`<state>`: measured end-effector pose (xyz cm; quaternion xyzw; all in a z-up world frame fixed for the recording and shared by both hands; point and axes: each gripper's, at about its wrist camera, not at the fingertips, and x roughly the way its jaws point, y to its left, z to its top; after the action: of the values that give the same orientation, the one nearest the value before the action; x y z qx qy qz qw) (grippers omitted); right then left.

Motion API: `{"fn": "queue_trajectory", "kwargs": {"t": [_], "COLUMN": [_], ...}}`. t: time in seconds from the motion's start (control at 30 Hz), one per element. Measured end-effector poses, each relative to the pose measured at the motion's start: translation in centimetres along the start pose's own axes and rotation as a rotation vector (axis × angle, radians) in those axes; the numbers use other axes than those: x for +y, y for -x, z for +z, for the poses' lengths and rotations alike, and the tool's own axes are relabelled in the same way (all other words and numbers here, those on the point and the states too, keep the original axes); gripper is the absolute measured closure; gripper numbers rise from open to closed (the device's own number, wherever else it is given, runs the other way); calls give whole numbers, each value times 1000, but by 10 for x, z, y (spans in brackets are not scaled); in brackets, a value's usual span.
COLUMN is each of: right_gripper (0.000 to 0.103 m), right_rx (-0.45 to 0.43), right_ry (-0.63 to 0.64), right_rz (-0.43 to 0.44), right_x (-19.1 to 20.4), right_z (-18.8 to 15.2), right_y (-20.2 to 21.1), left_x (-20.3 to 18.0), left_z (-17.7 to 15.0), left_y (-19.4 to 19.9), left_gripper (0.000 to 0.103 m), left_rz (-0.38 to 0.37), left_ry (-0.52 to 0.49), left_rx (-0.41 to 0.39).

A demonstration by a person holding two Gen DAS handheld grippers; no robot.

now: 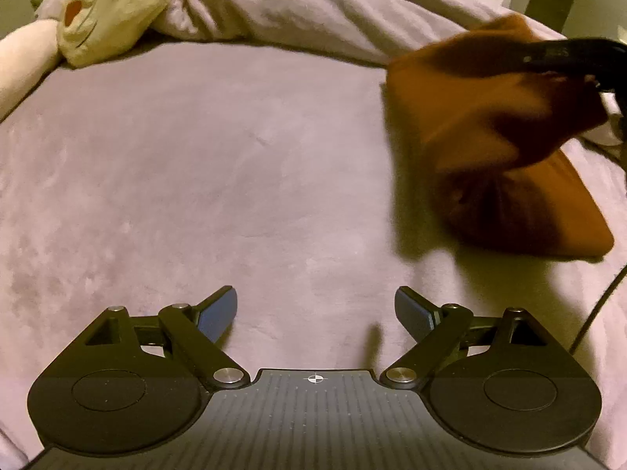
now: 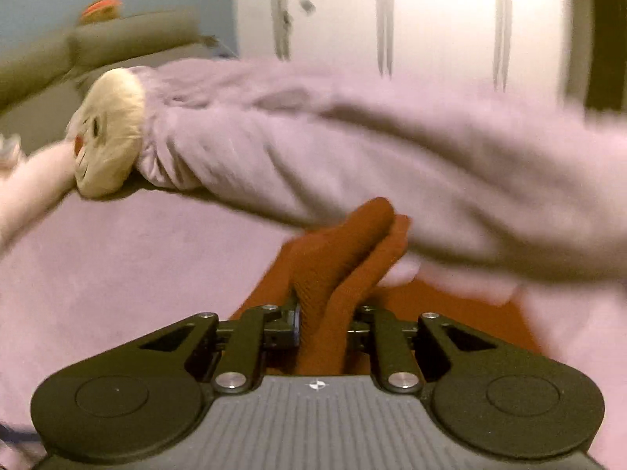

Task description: Fold small clothes

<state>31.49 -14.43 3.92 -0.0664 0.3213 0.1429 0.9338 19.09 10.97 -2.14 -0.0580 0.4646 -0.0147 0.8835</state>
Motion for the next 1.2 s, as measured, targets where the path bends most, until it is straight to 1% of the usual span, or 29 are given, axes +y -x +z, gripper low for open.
{"fn": "queue_trajectory", "kwargs": {"t": [0.07,0.13,0.2,0.27,0.3,0.33,0.37,0.4,0.47,0.5,0.53,0.6,0.7,0.73,0.83,0.93,1.0,1.07,1.1,1.13,1.17,1.2], "right_gripper": [89,91,91,91,89,85,84,80,66,49,40,40,40,40,41,41,42,59,73,80,81,85], "right_rx": [-34,-43,-28,26,72,109,145,146,78,39,4,-44,-34,-22,7,22,11,12,16,19,23,21], "right_ry": [88,160,224,235,206,161,105,44,-72,-143,-228,-392,-586,-628,-733,-913,-1011,-1069,-1074,-1060,-1029,-967], "right_rz": [-60,-139,-219,-257,-255,-253,-250,-259,-268,-267,-250,-176,-51,-18,54,158,193,188,180,169,155,134], "right_x": [-5,-16,-31,-51,-65,-77,-88,-98,-110,-115,-119,-121,-120,-119,-118,-121,-126,-129,-129,-129,-128,-125], "right_z": [1,-6,-18,-32,-42,-49,-56,-61,-68,-72,-78,-95,-122,-129,-136,-142,-144,-147,-146,-143,-138,-130], "right_y": [14,22,21,13,6,2,1,7,33,49,67,95,108,108,92,69,58,53,49,46,45,48], "left_x": [-6,-11,-19,-29,-33,-36,-39,-42,-47,-49,-51,-55,-69,-72,-85,-92,-96,-103,-106,-110,-114,-119], "left_z": [-2,-2,-3,-3,-2,-2,-2,-2,-2,-2,-1,-1,-3,-3,-3,0,4,11,16,20,24,28], "left_y": [3,3,2,0,0,1,2,3,2,1,-2,-4,-2,-1,-1,0,-3,-9,-12,-15,-17,-20], "left_gripper": [11,10,10,10,10,10,9,9,9,9,9,9,9,9,9,9,9,9,9,9,9,9], "left_rz": [-5,-10,-12,-15,-22,-31,-36,-38,-35,-33,-35,-39,-47,-48,-46,-37,-39,-31,-33,-38,-47,-57], "left_ry": [-11,-25,-43,-64,-72,-80,-89,-100,-118,-119,-115,-112,-147,-163,-194,-205,-203,-197,-190,-183,-177,-176], "left_rx": [-6,-5,1,14,16,15,11,6,2,6,11,17,7,1,-5,-20,-29,-38,-45,-51,-58,-65]}}
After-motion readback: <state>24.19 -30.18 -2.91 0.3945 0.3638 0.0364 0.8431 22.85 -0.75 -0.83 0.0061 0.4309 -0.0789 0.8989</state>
